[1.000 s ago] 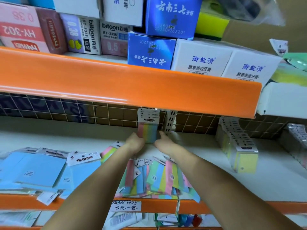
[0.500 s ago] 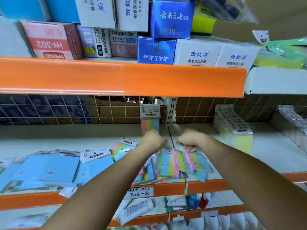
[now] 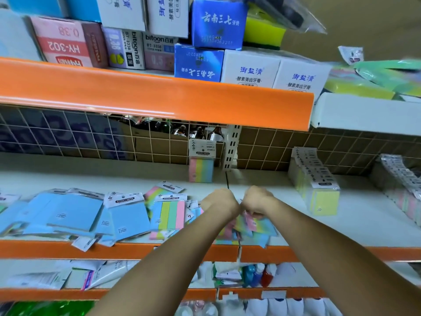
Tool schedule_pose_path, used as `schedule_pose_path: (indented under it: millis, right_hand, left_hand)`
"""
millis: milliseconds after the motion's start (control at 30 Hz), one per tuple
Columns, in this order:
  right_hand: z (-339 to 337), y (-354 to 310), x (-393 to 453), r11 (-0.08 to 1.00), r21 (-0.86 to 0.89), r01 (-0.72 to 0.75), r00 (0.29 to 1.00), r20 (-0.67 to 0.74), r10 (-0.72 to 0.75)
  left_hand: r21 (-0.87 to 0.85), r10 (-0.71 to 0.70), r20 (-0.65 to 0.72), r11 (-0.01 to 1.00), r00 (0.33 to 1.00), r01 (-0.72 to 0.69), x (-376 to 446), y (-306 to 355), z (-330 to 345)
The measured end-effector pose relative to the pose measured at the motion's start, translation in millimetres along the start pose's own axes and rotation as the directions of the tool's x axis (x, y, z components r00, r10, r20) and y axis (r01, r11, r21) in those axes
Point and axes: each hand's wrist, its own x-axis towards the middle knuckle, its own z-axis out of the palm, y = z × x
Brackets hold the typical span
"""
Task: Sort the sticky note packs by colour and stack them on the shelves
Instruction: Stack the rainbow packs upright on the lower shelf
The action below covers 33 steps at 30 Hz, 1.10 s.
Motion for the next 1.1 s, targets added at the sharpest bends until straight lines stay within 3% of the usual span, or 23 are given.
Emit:
schedule_pose_path:
  millis: [200, 267, 433, 567, 800, 967, 1100]
  right_hand:
    - [0, 4, 4, 0.998, -0.051, 0.037, 0.999, 0.002, -0.037]
    - [-1, 6, 8, 0.999, -0.017, 0.044, 0.999, -0.009, -0.044]
    - [-1, 2, 18, 0.985, 0.138, 0.104, 0.99, -0.104, -0.091]
    - [3, -10, 20, 0.961, 0.255, 0.108, 0.991, -0.101, -0.085]
    - [-3, -35, 17, 0.846, 0.521, 0.111, 0.991, 0.006, -0.134]
    - [0, -51, 28, 0.766, 0.622, 0.165, 0.986, -0.111, -0.122]
    - [16, -69, 35, 0.72, 0.672, 0.175, 0.983, -0.161, -0.089]
  left_hand:
    - [-0.36, -0.086, 0.087, 0.926, 0.992, 0.112, -4, 3, 6]
    - [-0.449, -0.124, 0.128, 0.877, 0.984, 0.169, -2, -2, 2]
    - [-0.583, -0.11, 0.092, 0.8, 0.99, 0.143, 12, -20, -12]
    - [-0.602, -0.218, 0.066, 0.77, 0.974, 0.213, 18, -27, -27]
    - [-0.692, -0.265, -0.037, 0.702, 0.964, 0.166, 36, -47, -41]
    - [-0.681, -0.246, -0.163, 0.728, 0.956, 0.071, 59, -58, -39]
    - [-0.61, -0.166, -0.188, 0.792, 0.968, 0.018, 67, -65, -32]
